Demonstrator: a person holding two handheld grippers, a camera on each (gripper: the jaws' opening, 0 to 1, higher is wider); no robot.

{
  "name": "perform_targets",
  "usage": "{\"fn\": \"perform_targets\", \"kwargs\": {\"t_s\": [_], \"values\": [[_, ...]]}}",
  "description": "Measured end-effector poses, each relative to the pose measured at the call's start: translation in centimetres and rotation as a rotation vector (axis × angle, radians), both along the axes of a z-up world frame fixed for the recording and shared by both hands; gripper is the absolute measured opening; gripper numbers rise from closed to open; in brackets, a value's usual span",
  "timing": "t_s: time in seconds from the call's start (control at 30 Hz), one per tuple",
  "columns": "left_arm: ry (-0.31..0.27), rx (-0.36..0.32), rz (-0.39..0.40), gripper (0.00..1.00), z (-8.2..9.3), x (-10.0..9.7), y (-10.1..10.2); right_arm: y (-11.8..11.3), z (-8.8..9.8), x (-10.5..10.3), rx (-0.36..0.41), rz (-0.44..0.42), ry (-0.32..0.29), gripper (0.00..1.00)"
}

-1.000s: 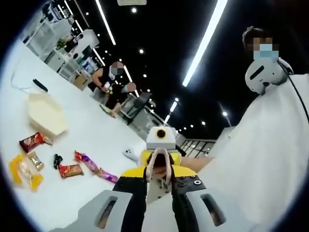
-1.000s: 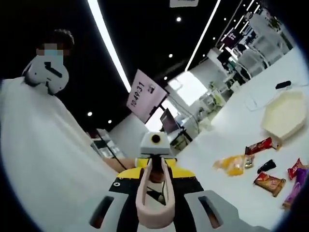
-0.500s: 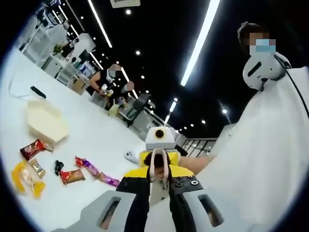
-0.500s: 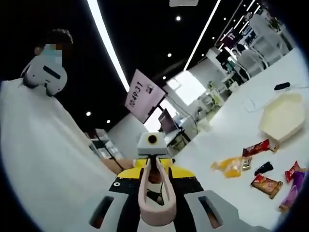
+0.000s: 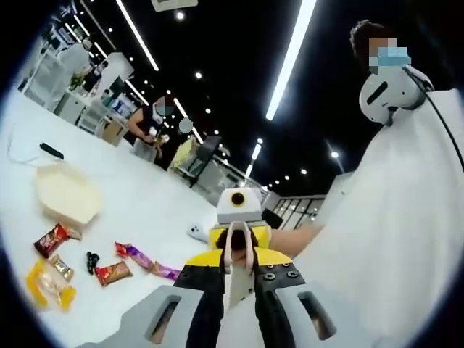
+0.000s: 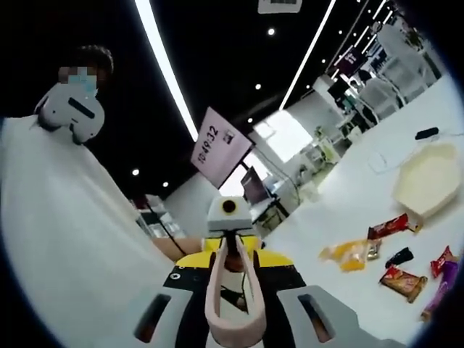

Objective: Place the target food into the container with the food tongs after gripping and lifting it, then release it inside without dropping or visibly crushing the food.

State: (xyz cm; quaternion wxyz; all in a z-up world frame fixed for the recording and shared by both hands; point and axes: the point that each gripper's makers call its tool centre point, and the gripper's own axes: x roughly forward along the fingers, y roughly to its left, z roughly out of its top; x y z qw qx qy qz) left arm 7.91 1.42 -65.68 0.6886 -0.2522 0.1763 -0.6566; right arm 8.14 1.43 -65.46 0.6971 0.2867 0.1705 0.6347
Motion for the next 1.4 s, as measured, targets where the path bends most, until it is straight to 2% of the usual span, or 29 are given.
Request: {"fn": "perform_targets", "kwargs": {"t_s": [0.13,0.2,0.23,0.27,0.3,0.37,0.53,0.7,1.0,1.23,1.37,1.4], "values": [[0.002,0.016,-0.022,0.11,-0.6,-0.4,-0.7,0.6,-0.1,-0.1,0.009,0.011,0.015,0.21],[0.004,0.067,-0.057,0.11,-1.5,-1.2,-1.1,1.0,-0.1,-0.2,0.005,0.017,0.009,0.21],[-0.003,0.030,-0.027,0.11,-1.0,-0.7,-1.0,0.9,0.0,-0.1,0.005,0.014,-0.015,0.21],[0.039,-0.026,-0.002,0.11,-0.3,-0.3,-0.9,0.9,0.4,0.1,0.030,0.009,0.027,0.21],[0.045,-0.050,0.019,0.11,-0.1,0.0,-0.8,0.9,0.5,0.2,0.022,0.004,0.010,0.21],[0.046,-0.036,0.016,0.11,-0.6,-0.2,-0.6,0.9,0.4,0.2,0.008,0.015,0.002,0.21],[0.048,-0.029,0.020,0.12,-0.5,-0.1,-0.7,0.8,0.3,0.2,0.026,0.006,0.030,0.21],[0.089,-0.047,0.032,0.23,-0.3,0.1,-0.8,0.4,0.6,0.6,0.044,-0.017,0.044,0.23],[0.128,-0.063,0.032,0.31,-0.1,0.2,-0.7,0.3,0.8,0.6,0.050,-0.025,0.064,0.26],[0.157,-0.130,0.102,0.28,0.5,1.2,1.6,-1.1,0.9,1.1,0.042,-0.052,0.067,0.26],[0.153,-0.149,0.108,0.20,1.0,1.5,2.3,-1.7,0.9,1.2,0.051,-0.062,0.077,0.27],[0.154,-0.150,0.104,0.20,1.1,1.4,2.3,-1.7,0.8,1.1,0.052,-0.061,0.080,0.26]]}}
